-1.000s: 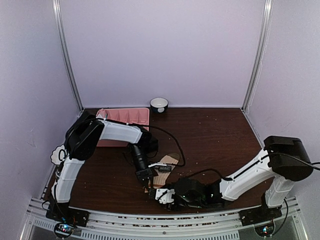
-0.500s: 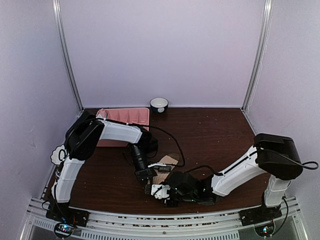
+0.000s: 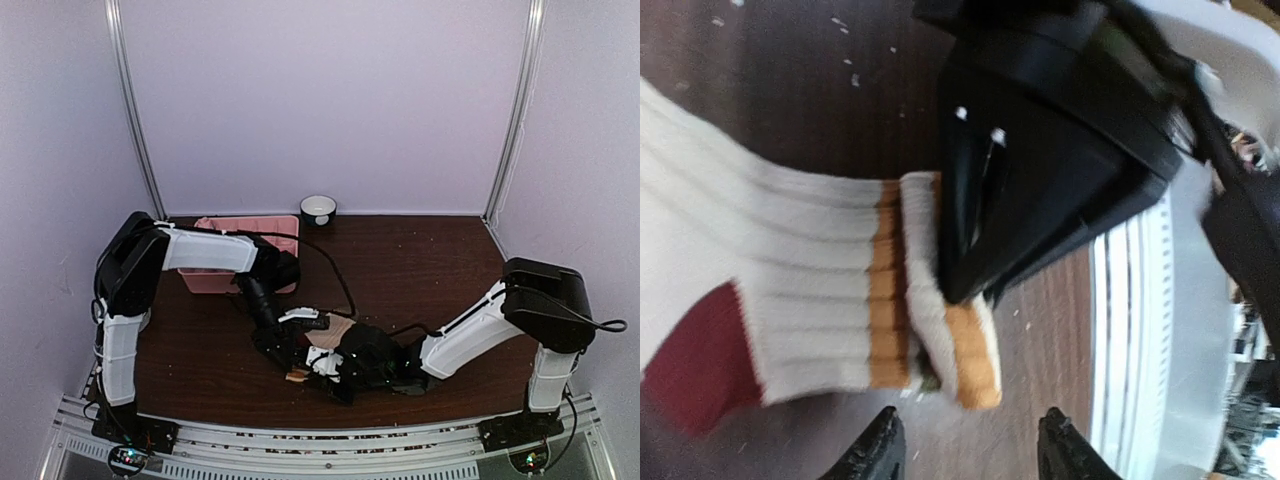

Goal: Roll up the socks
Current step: Roll the sock at the center of the board.

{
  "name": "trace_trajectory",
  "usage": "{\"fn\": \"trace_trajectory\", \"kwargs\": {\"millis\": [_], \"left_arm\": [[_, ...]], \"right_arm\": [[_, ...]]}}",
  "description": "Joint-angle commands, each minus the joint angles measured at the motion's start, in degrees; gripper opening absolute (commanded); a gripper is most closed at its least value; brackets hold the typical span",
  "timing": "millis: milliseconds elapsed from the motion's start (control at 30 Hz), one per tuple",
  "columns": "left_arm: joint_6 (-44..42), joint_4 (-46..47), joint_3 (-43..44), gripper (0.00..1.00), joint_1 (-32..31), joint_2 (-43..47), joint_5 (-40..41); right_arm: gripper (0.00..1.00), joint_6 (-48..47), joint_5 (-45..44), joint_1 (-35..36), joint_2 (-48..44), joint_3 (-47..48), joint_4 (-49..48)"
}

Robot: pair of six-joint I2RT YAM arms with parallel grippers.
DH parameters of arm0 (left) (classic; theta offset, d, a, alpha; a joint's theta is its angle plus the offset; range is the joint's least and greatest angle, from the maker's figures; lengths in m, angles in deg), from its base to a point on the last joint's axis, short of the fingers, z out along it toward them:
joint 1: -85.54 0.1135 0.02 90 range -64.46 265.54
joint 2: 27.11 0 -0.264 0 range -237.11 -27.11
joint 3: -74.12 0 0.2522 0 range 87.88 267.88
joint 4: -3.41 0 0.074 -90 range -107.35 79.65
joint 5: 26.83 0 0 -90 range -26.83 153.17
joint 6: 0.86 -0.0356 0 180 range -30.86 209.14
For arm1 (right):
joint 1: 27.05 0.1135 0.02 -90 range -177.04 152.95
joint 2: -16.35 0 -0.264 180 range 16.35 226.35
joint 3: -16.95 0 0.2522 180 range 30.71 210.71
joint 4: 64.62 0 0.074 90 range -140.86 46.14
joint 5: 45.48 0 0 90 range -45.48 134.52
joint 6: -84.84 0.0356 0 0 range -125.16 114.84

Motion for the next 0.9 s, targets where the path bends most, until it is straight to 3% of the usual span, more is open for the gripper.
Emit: {"fn": "trace_trajectory", "kwargs": {"millis": [0, 233, 333, 367, 500, 733, 867], "left_arm": [[-2.8, 7.7, -3.8, 0.48, 0.5, 6.3, 5.8], [-2.5, 17.1, -11.5, 0.48, 0.4, 13.2, 4.7], [-4.4, 17.2, -12.5, 0.48, -1.2, 13.7, 4.8], [-5.0, 18.1, -12.8, 0.48, -4.1, 13.4, 6.8], [-5.5, 19.8, -12.7, 0.48, -6.3, 13.1, 9.1], [-4.6, 22.3, -12.2, 0.45, -7.0, 10.2, 12.8], [-3.1, 22.9, -11.1, 0.28, -7.2, 8.0, 14.2]], "right_arm": [[0.05, 10.5, 10.8, -2.7, 3.7, -3.9, 10.6], [0.0, 23.3, 20.2, -5.1, 5.9, -6.9, 2.2], [0.0, 32.6, 24.0, -7.8, 9.4, -6.3, -1.3], [0.0, 40.7, 28.3, -10.9, 12.4, -6.7, -7.8], [0.0, 49.2, 32.4, -13.9, 15.8, -7.7, -15.2], [0.0, 51.0, 32.9, -15.1, 16.9, -8.8, -16.9], [0.0, 50.2, 32.5, -15.1, 16.4, -8.9, -16.0]]}}
